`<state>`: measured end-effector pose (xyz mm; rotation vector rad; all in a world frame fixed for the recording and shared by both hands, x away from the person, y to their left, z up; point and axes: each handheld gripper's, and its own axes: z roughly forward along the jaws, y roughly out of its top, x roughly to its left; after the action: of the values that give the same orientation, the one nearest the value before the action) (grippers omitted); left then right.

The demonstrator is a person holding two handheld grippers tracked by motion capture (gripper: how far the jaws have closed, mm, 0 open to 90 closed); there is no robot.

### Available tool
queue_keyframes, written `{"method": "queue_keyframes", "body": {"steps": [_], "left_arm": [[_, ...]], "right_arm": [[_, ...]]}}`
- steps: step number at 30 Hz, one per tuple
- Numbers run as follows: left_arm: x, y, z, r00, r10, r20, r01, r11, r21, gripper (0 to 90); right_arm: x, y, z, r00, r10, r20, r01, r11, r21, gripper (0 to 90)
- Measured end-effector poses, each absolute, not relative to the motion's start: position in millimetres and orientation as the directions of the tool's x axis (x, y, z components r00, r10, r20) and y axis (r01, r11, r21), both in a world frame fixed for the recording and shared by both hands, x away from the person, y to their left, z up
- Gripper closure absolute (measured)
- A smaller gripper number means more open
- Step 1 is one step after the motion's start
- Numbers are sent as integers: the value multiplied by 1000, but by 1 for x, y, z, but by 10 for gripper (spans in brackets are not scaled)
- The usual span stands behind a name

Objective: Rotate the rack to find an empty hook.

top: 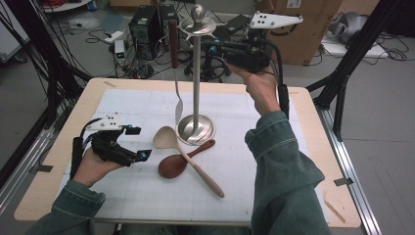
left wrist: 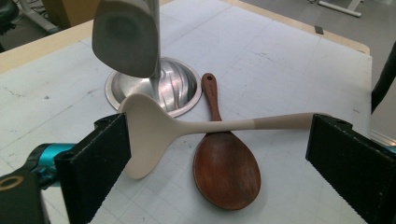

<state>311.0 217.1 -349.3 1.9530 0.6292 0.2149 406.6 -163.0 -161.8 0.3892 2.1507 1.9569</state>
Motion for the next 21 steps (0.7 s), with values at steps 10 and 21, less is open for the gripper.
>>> {"method": "queue_keyframes", "body": {"steps": [10, 21], "left_arm": [[311, 217, -350, 846, 519, -124, 334, -335, 881, 71], [311, 216, -350, 849, 515, -123, 334, -340, 879, 71]], "right_arm": [[408, -186, -166, -935, 353, 36, 65, 69, 995, 893], [415, -191, -156, -920, 392, 27, 66, 85, 994, 893]]}}
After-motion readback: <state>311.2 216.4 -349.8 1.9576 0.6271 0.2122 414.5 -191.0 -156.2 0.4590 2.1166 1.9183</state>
